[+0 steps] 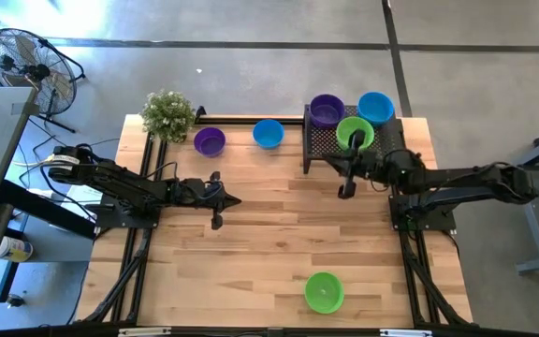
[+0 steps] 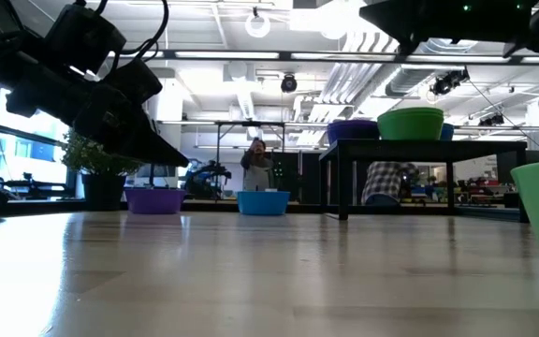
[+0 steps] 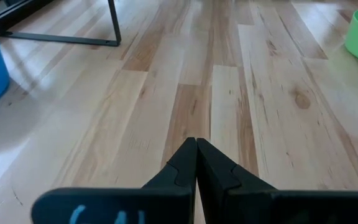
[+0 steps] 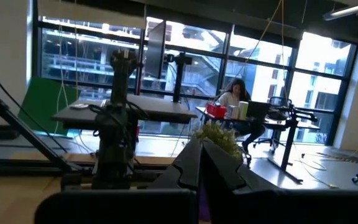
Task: Pick & Place Mini bowls
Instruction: Stack the blue bowl on the other blue bowls on the shelf
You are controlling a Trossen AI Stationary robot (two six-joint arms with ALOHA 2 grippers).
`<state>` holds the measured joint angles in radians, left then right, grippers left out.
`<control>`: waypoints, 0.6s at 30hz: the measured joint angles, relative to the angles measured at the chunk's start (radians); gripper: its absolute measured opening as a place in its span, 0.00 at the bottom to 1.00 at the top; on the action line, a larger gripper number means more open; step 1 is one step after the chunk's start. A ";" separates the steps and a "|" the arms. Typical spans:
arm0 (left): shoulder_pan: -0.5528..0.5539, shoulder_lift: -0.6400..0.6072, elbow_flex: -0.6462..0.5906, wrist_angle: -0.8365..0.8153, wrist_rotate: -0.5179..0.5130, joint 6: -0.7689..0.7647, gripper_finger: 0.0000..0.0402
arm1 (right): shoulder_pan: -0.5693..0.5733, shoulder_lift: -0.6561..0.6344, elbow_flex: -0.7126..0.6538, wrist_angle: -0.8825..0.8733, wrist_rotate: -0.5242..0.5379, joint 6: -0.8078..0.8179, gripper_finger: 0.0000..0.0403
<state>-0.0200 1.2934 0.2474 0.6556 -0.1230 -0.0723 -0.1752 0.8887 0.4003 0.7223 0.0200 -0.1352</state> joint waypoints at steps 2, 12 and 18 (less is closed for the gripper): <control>0.000 0.000 0.000 0.000 0.000 0.000 0.00 | 0.007 0.000 -0.009 0.001 0.000 -0.001 0.00; 0.000 0.000 0.000 0.000 -0.003 0.000 0.00 | 0.073 0.000 -0.022 0.002 0.000 -0.044 0.00; 0.000 0.000 0.000 0.000 -0.003 -0.002 0.00 | 0.105 0.000 -0.022 0.001 0.000 -0.049 0.00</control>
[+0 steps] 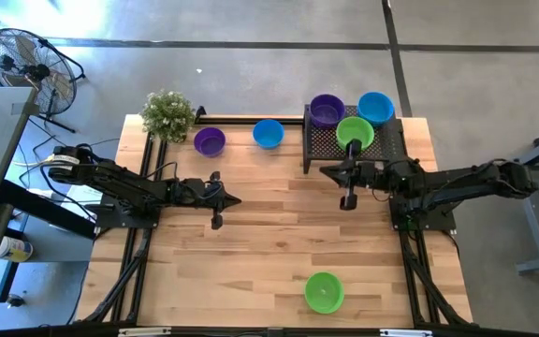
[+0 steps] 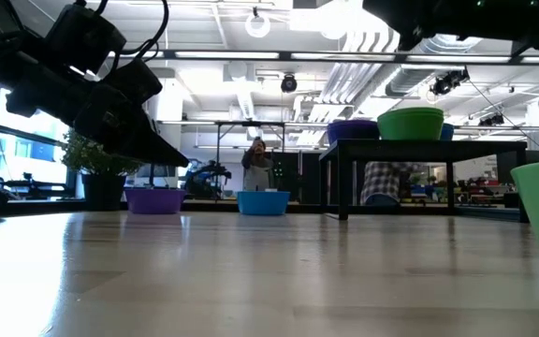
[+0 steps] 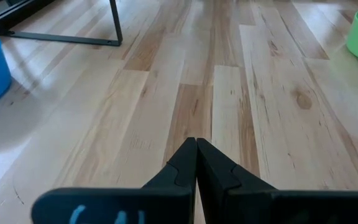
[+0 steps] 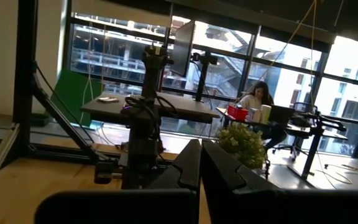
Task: Pick & Place Mini bowls
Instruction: Stack the blue bowl on the other blue bowls on the shelf
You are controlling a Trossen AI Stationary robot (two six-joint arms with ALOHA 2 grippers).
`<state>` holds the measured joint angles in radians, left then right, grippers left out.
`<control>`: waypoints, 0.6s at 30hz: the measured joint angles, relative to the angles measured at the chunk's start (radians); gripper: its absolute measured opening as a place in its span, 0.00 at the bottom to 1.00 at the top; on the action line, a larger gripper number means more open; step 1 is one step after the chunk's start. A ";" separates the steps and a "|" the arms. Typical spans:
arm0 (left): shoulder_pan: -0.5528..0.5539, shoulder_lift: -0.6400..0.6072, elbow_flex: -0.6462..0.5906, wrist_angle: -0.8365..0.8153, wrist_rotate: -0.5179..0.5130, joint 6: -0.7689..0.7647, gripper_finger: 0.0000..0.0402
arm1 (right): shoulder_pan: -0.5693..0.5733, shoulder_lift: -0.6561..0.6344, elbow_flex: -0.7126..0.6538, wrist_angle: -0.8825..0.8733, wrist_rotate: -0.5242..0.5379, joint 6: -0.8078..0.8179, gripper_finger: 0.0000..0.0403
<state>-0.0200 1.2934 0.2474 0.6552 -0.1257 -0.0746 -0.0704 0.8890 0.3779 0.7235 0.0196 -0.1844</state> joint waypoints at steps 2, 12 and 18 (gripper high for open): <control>0.000 0.000 0.000 0.000 0.000 0.000 0.00 | 0.006 0.000 0.000 0.000 0.000 0.000 0.01; 0.001 0.000 0.016 -0.012 -0.021 -0.038 0.00 | 0.008 0.000 0.000 0.000 -0.001 -0.001 0.00; 0.038 0.000 0.151 -0.170 -0.036 -0.036 0.00 | 0.008 0.000 0.000 -0.001 0.000 -0.007 0.01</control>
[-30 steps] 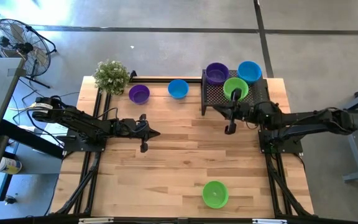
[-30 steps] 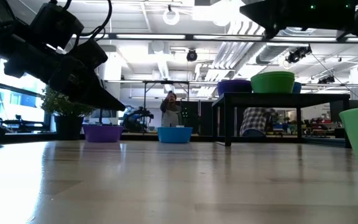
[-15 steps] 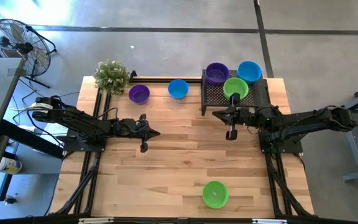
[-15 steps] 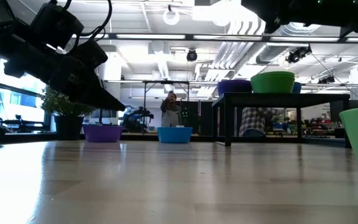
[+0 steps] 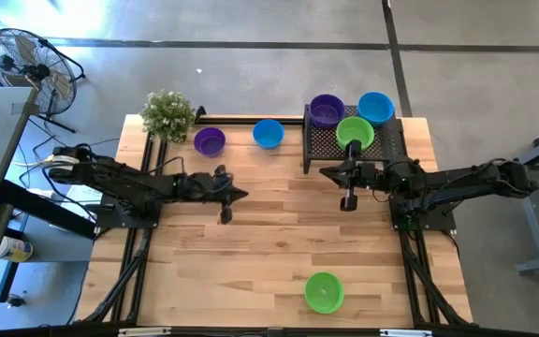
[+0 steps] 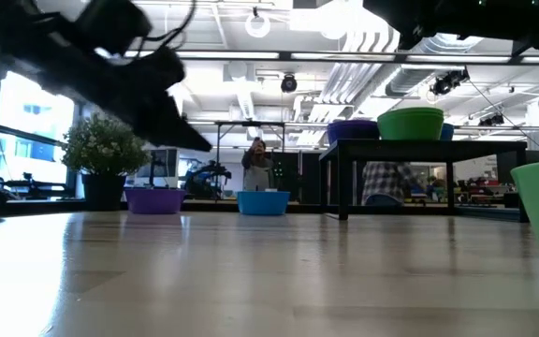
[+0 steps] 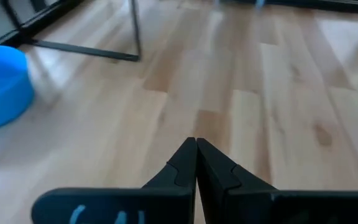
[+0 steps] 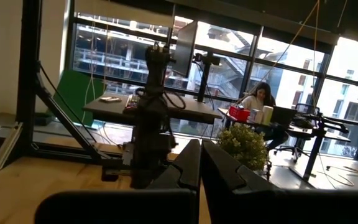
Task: Pick & Place Mini bowls
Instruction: Stack the blue bowl on the other blue bowls on the shelf
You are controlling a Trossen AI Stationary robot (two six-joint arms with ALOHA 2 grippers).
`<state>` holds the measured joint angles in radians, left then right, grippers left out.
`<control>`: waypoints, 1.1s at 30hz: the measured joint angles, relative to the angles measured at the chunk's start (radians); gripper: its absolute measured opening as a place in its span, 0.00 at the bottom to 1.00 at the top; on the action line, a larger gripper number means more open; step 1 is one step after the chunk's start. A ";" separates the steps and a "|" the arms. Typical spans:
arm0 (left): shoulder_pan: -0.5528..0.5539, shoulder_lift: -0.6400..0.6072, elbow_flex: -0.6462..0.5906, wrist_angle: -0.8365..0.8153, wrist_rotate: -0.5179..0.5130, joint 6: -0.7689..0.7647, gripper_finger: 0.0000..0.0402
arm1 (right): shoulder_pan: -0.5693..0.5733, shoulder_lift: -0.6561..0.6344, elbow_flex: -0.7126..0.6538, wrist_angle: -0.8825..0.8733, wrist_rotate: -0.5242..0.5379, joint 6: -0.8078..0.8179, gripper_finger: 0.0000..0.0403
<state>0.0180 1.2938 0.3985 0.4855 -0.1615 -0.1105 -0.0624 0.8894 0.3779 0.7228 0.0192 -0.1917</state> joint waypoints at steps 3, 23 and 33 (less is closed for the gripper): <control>0.055 0.002 0.107 -0.159 0.009 -0.007 0.00 | 0.000 0.000 0.000 -0.001 0.000 0.008 0.00; 0.442 0.368 0.690 -0.627 0.073 -0.072 0.05 | 0.000 0.000 0.000 -0.056 -0.008 0.010 0.00; 0.612 0.535 0.906 -0.791 0.137 -0.200 0.30 | 0.000 0.000 0.000 -0.055 -0.016 0.009 0.01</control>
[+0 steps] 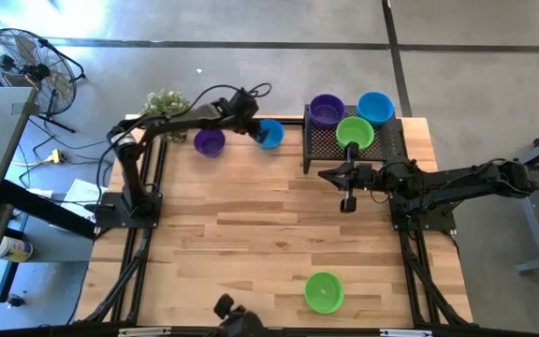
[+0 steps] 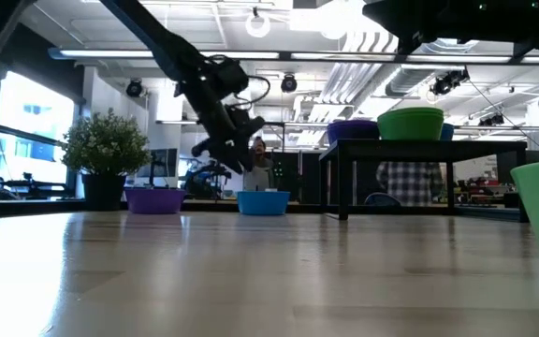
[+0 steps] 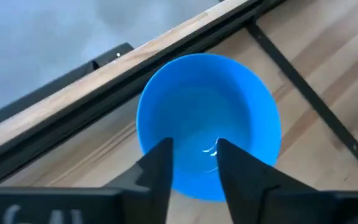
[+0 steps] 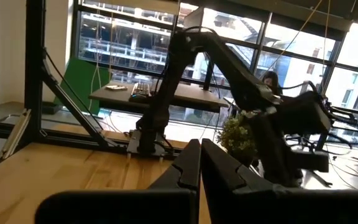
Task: Pick & Place Mini bowls
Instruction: Stack the blue bowl on the other blue bowls on the shelf
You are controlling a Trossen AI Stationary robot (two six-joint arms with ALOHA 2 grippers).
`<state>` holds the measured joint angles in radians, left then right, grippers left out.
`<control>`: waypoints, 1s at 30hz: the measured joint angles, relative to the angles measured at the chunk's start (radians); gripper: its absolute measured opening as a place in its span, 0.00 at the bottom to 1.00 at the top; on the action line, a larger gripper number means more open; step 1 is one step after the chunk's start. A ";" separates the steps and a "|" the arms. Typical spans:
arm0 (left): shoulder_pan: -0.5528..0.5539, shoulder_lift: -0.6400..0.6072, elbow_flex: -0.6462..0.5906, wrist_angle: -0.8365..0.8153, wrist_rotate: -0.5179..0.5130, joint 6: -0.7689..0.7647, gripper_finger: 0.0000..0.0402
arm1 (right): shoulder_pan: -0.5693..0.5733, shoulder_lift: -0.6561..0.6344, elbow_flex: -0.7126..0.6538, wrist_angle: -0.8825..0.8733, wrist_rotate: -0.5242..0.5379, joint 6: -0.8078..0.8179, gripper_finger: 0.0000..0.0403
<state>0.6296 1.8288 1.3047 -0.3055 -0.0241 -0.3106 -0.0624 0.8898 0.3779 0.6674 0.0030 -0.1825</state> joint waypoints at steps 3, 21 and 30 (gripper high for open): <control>0.008 0.063 0.048 -0.015 0.003 -0.009 0.38 | 0.000 0.000 0.000 0.001 0.000 -0.001 0.00; 0.018 0.153 0.089 -0.063 -0.084 0.014 0.42 | 0.000 0.000 0.000 0.001 -0.003 -0.001 0.00; 0.018 0.172 0.087 -0.088 -0.044 0.082 0.14 | 0.000 0.000 0.000 0.002 -0.007 0.000 0.01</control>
<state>0.6478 2.0005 1.3918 -0.3931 -0.0686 -0.2285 -0.0626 0.8898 0.3779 0.6693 -0.0044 -0.1827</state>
